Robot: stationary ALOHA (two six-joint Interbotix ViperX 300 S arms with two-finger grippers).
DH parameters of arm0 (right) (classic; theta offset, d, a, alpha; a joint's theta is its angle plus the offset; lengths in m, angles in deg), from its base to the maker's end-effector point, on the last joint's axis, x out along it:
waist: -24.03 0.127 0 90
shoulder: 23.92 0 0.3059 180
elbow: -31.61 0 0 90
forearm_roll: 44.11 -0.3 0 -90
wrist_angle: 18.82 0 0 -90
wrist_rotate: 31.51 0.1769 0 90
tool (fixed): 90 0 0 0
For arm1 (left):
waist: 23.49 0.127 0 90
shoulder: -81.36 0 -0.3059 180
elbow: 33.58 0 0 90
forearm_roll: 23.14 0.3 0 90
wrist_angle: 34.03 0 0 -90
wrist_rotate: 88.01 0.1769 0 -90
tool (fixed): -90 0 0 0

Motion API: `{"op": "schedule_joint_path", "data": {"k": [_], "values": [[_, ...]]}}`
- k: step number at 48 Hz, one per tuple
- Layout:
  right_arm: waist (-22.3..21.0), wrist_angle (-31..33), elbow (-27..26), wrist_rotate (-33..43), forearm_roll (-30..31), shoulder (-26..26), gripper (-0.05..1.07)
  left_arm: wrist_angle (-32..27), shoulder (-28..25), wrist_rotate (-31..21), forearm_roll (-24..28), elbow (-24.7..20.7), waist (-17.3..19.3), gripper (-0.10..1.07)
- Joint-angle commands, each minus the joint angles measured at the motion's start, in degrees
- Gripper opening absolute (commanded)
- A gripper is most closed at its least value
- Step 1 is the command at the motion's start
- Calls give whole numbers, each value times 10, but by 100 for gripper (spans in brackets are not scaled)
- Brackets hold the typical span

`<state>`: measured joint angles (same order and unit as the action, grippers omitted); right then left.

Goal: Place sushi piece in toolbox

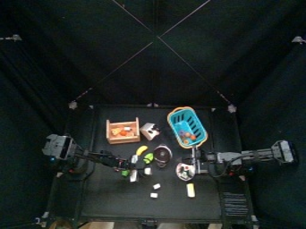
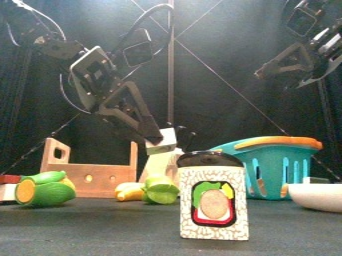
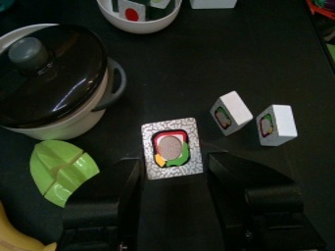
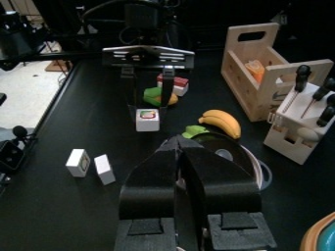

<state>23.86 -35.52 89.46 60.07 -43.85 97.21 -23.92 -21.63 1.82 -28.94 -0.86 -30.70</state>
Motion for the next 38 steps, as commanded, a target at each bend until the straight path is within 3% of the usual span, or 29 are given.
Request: {"op": "schedule_joint_path", "data": {"k": [1,17,30,38], "values": [[2,-3,-6,1,-1,0,1,6,17,1,-2,-5,3,70],[2,-3,-3,1,2,0,1,5,109,1,-13,15,9,70],[4,-1,0,2,-4,-1,1,4,202,4,-110,83,120,70],[6,-1,0,1,0,-6,1,3,260,4,-104,112,202,70]]}}
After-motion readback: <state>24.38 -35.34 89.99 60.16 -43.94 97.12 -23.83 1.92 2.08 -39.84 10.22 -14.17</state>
